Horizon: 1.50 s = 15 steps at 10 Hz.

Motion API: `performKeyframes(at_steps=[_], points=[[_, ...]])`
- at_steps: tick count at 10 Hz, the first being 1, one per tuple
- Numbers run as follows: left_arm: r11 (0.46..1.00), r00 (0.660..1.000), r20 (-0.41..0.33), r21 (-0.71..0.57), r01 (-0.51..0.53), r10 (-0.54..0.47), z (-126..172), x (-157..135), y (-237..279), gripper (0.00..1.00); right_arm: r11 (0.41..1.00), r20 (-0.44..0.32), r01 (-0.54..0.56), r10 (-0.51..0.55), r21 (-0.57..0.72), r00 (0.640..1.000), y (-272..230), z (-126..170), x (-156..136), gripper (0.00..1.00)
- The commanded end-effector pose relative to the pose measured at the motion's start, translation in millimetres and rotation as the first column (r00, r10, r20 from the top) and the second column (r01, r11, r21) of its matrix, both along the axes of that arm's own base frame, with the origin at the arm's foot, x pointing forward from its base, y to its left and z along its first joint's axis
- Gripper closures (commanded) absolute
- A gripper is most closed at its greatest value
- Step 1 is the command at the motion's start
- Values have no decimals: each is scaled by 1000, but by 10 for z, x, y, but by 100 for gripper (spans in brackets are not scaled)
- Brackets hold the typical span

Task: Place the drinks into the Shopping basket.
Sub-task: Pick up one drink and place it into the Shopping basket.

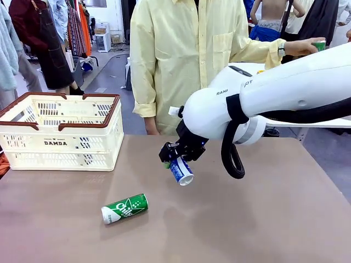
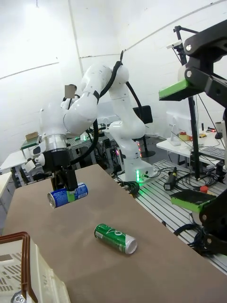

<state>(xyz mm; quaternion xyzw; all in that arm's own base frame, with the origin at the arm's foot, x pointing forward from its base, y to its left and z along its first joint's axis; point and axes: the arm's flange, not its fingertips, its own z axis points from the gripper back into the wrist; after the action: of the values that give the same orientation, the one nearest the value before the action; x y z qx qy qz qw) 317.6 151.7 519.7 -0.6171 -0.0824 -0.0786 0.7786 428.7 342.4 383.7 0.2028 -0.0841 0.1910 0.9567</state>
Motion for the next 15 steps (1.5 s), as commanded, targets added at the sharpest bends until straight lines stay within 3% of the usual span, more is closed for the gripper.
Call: performKeyframes(at_steps=[1, 5, 9, 11, 12, 13, 15], points=[[1000, 1000, -1, -8, 2, -2, 12, -21, 6, 0, 987, -83, 159, -161, -33, 983, 90, -230, 111, 100], [1000, 1000, -1, -8, 2, -2, 12, -21, 6, 0, 962, -172, 270, -274, -48, 946, 161, -472, 199, 100], [1000, 1000, -1, -8, 2, -2, 12, -21, 6, 0, 957, -229, 254, -281, -142, 932, 261, -815, 246, 100], [1000, 1000, -1, -8, 2, -2, 12, -21, 6, 0, 959, -236, 247, -275, -139, 932, 253, -843, 250, 100], [1000, 1000, -1, -8, 2, -2, 12, -21, 6, 0, 960, -245, 236, -267, -147, 932, 252, -856, 258, 41], [1000, 1000, -1, -8, 2, -2, 12, -21, 6, 0, 960, -243, 239, -269, -147, 932, 247, -865, 263, 0], [1000, 1000, -1, -8, 2, -2, 12, -21, 6, 0, 961, -242, 241, -269, -139, 932, 236, -861, 263, 0]])
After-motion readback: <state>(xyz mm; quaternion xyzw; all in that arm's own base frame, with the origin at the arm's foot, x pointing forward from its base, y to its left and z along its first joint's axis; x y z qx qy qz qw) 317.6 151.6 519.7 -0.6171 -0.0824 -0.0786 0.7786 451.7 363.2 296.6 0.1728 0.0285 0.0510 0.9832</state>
